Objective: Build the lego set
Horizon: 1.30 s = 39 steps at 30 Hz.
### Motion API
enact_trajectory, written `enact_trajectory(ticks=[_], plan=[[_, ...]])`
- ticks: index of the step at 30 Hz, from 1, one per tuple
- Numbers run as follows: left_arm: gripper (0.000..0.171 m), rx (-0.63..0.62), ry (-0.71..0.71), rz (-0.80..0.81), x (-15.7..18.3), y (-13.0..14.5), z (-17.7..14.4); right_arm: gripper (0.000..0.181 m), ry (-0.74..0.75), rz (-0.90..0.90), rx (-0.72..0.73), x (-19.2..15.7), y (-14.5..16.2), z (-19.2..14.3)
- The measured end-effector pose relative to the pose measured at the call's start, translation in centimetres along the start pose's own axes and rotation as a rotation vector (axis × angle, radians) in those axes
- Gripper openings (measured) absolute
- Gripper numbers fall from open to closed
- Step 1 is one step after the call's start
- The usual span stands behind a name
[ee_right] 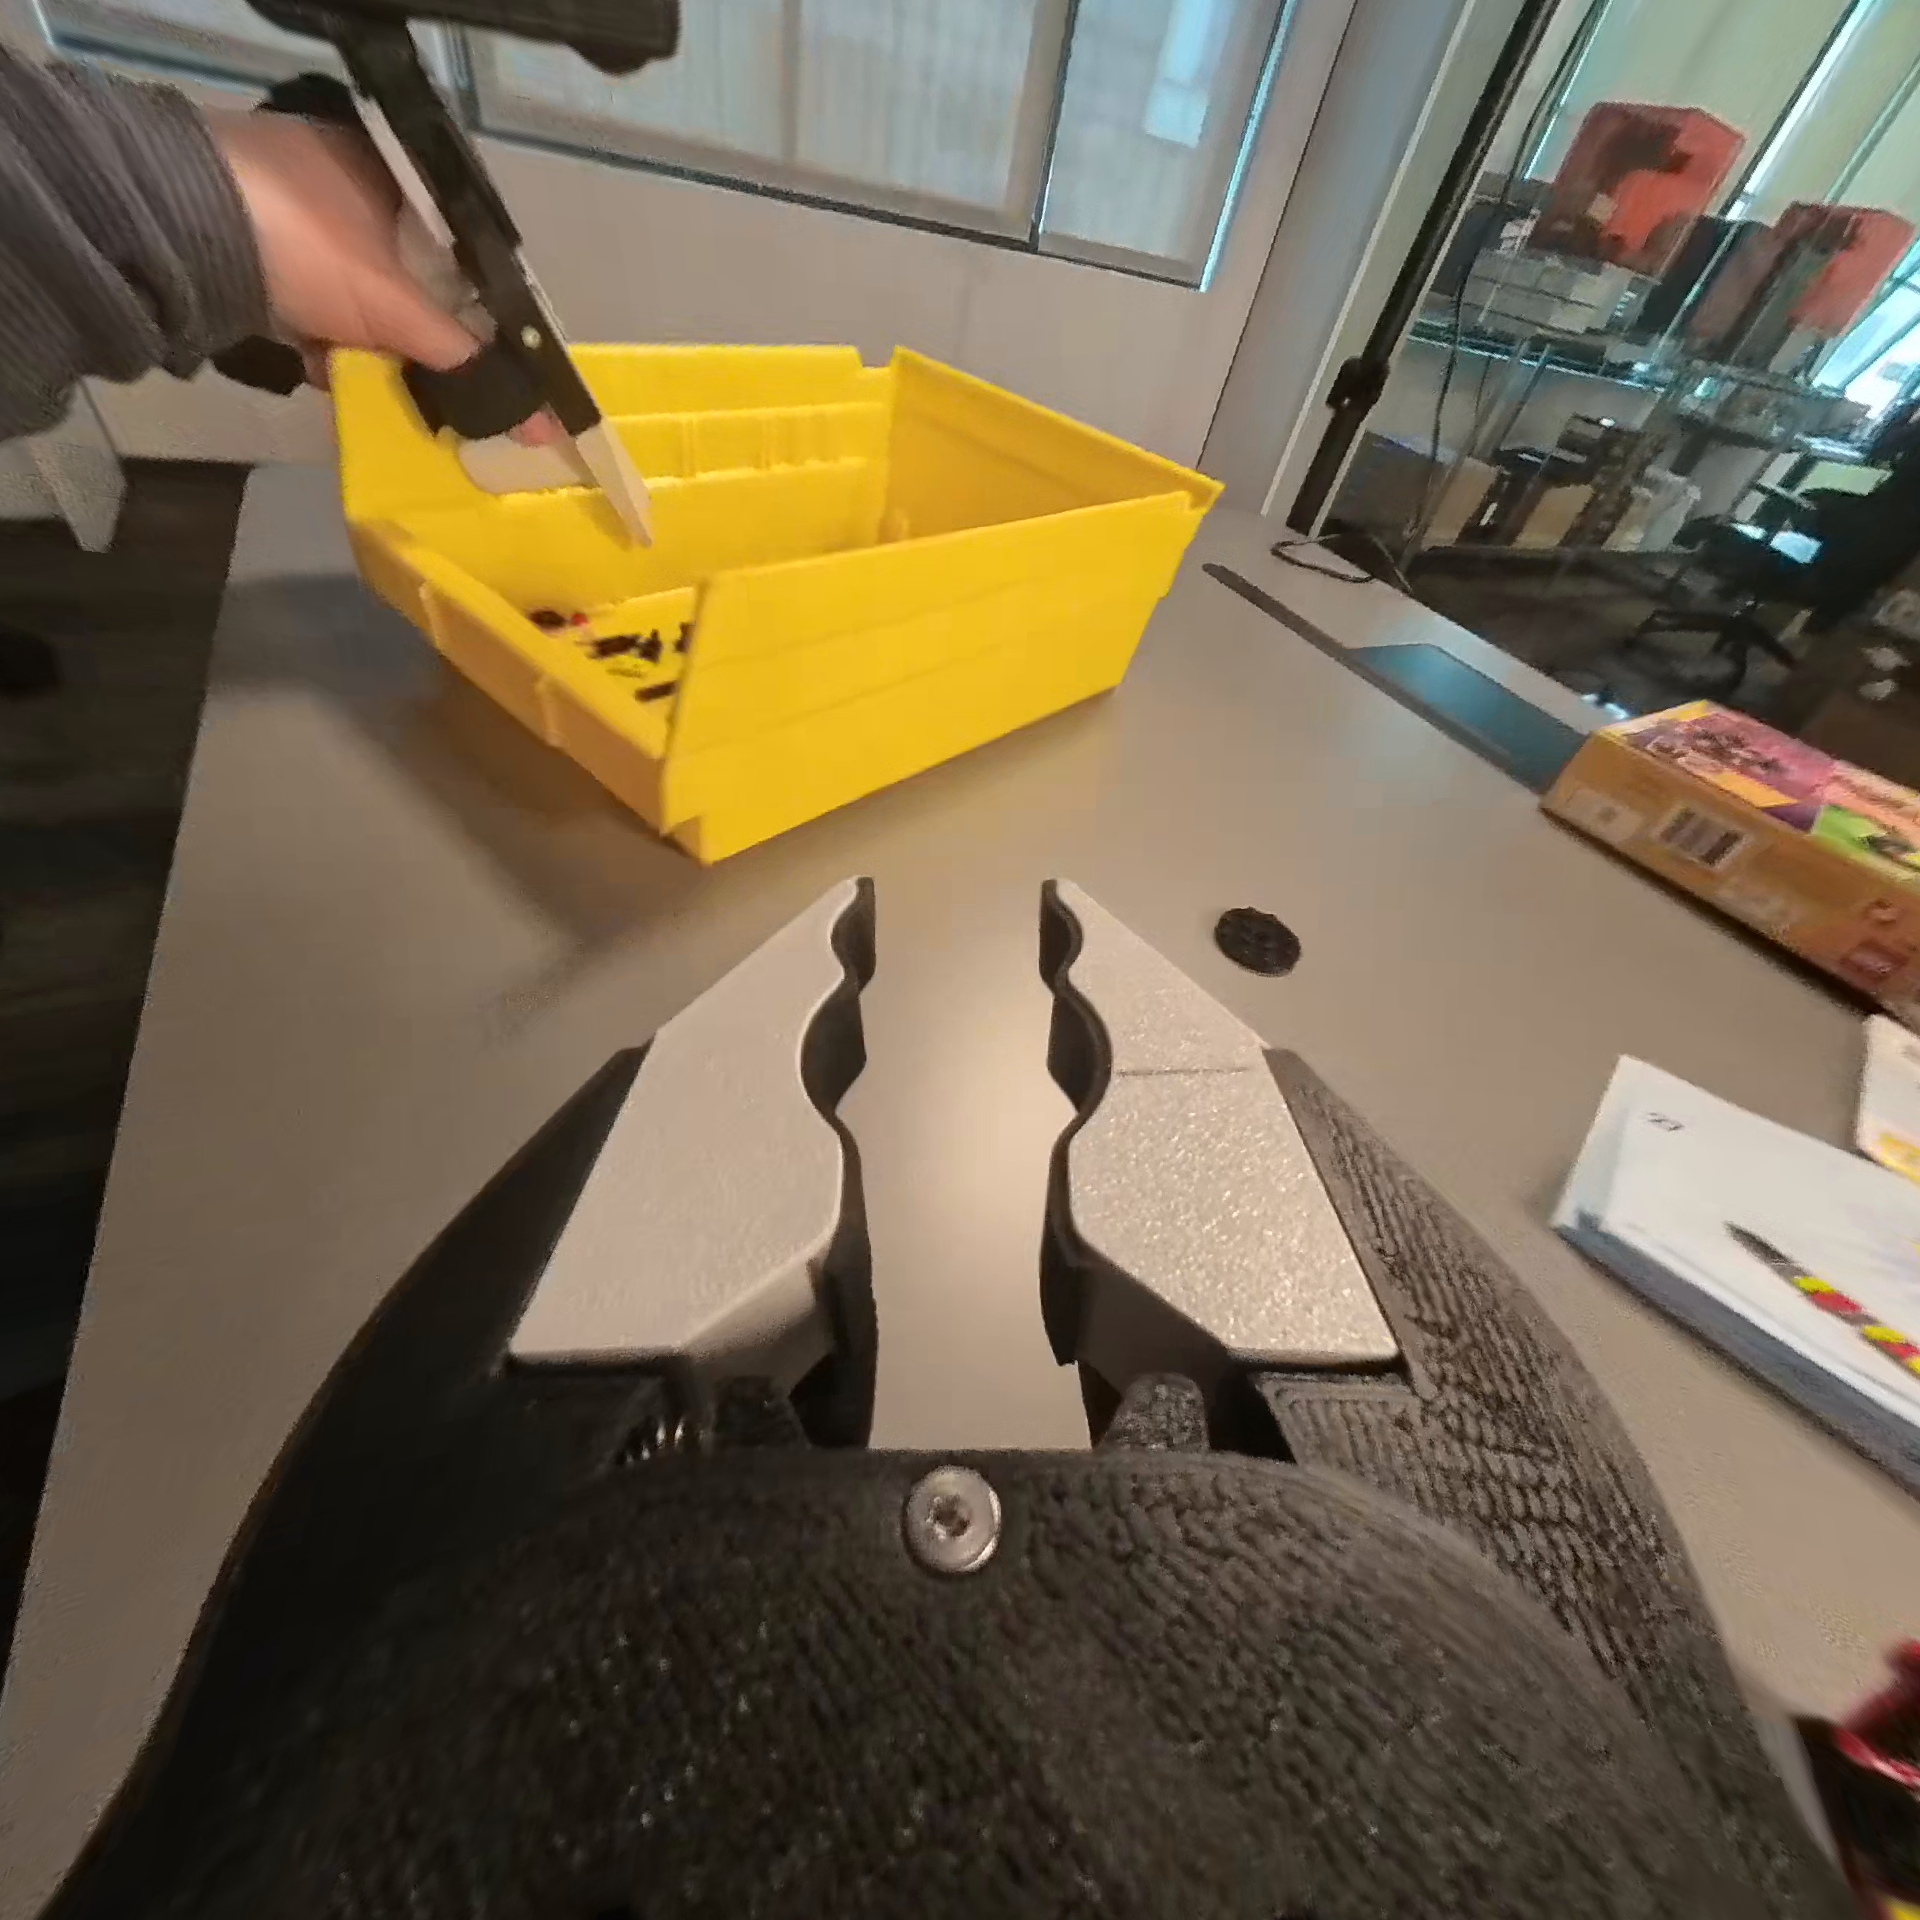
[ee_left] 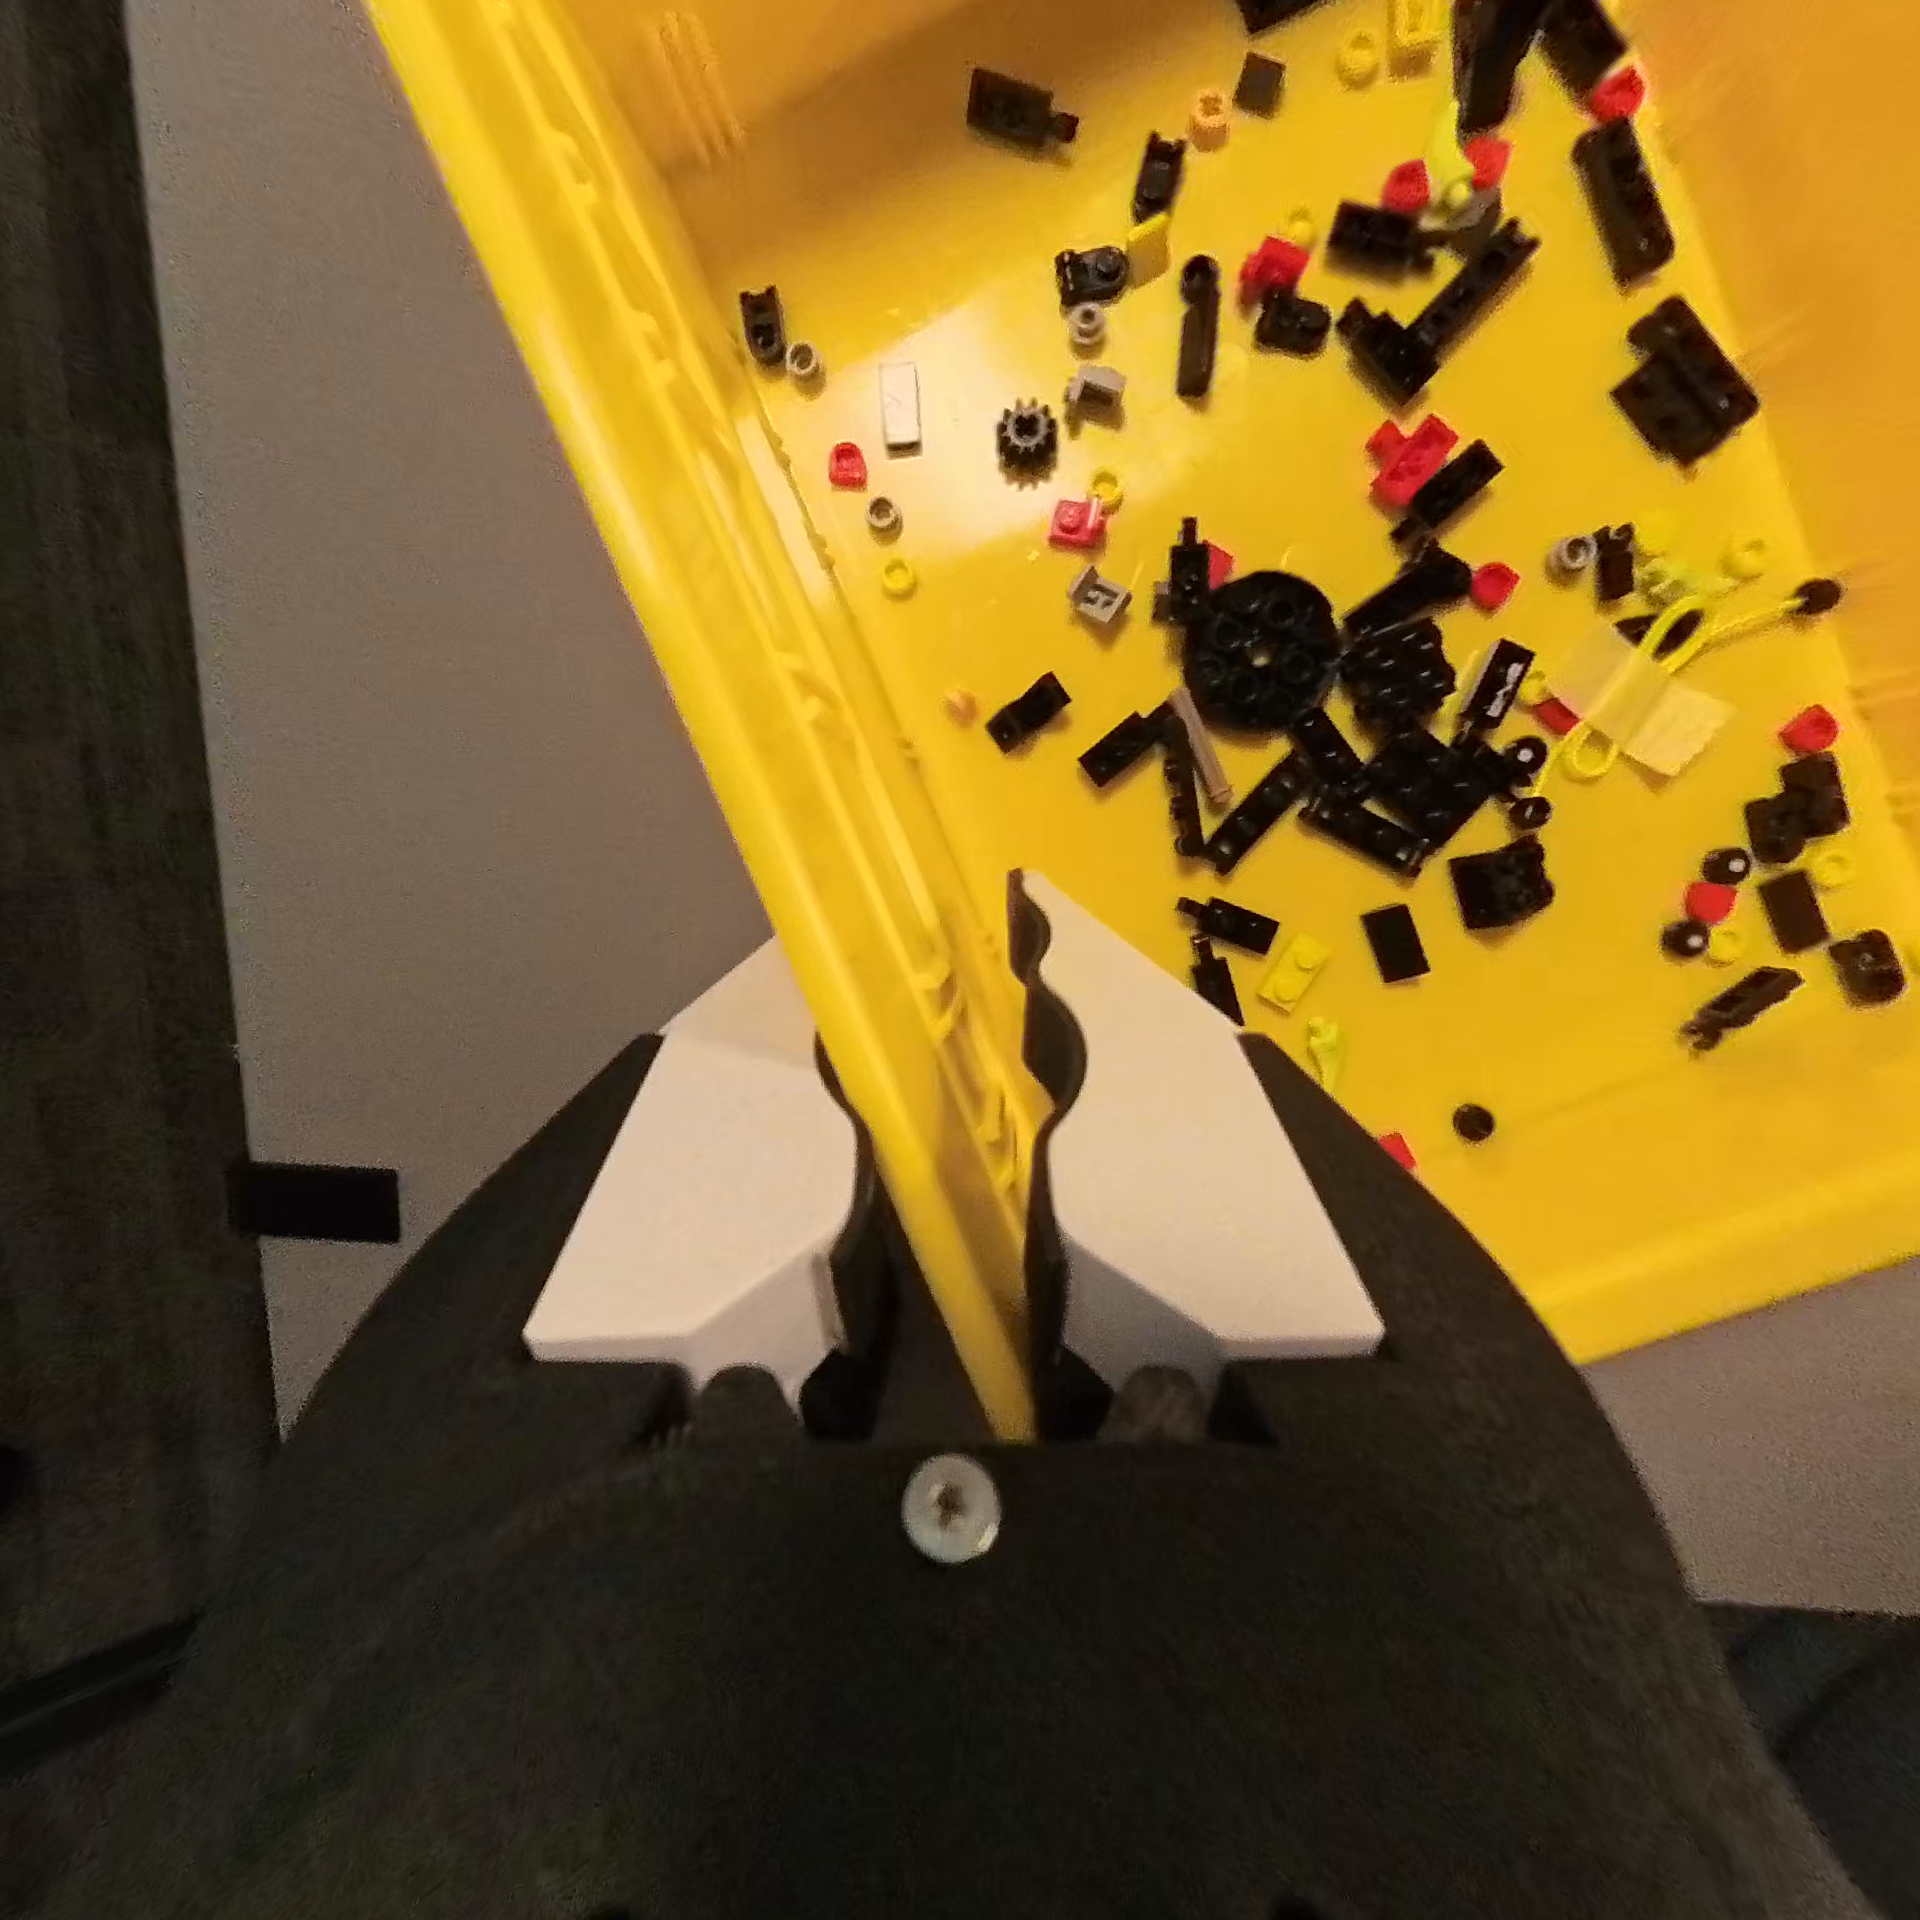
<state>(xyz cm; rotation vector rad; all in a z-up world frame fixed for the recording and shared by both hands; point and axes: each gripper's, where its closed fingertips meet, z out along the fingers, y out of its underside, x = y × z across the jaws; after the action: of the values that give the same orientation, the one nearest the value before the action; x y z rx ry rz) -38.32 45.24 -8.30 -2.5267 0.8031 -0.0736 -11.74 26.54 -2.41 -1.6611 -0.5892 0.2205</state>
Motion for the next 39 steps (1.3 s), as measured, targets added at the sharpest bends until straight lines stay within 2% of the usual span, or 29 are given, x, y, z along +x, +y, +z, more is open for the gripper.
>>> enact_trajectory(ticks=[5, 11, 17, 28, 32, 34, 35, 37, 39], plan=[[0.016, 0.018, 0.100, 0.105, 4.2, 1.5, -1.1, 0.025, 0.043, 0.063, 0.087, 0.6, 0.1, 1.3], [0.016, 0.023, 0.153, 0.187, 8.2, 3.3, -2.3, 0.017, 0.082, 0.097, 0.340, 1.4, -2.7, 1.4], [0.014, 0.049, 0.159, 0.157, 8.4, 3.6, -2.4, 0.013, 0.051, 0.033, 0.411, 0.3, -3.6, 1.1], [0.012, 0.058, 0.154, 0.116, 8.0, 3.2, -2.3, 0.014, -0.020, 0.163, 0.426, 0.6, -3.5, 0.9], [0.013, 0.058, 0.146, 0.087, 7.1, 2.4, -1.8, 0.015, -0.058, 0.205, 0.473, 0.7, -4.6, -0.5], [0.021, 0.066, 0.143, 0.080, 6.6, 1.9, -1.5, 0.016, -0.032, 0.178, 0.535, 2.0, -6.0, -2.3], [0.033, 0.082, 0.112, 0.067, 6.1, 1.6, -1.5, 0.017, 0.013, 0.134, 0.569, 3.3, -6.7, -3.5], [0.055, 0.140, 0.019, 0.033, 4.5, 0.9, -2.0, 0.017, 0.143, 0.012, 0.605, 7.1, -7.4, -6.2], [0.073, 0.242, -0.117, -0.019, 2.7, 0.0, -3.7, 0.017, 0.280, -0.137, 0.567, 11.6, -6.8, -8.7]])
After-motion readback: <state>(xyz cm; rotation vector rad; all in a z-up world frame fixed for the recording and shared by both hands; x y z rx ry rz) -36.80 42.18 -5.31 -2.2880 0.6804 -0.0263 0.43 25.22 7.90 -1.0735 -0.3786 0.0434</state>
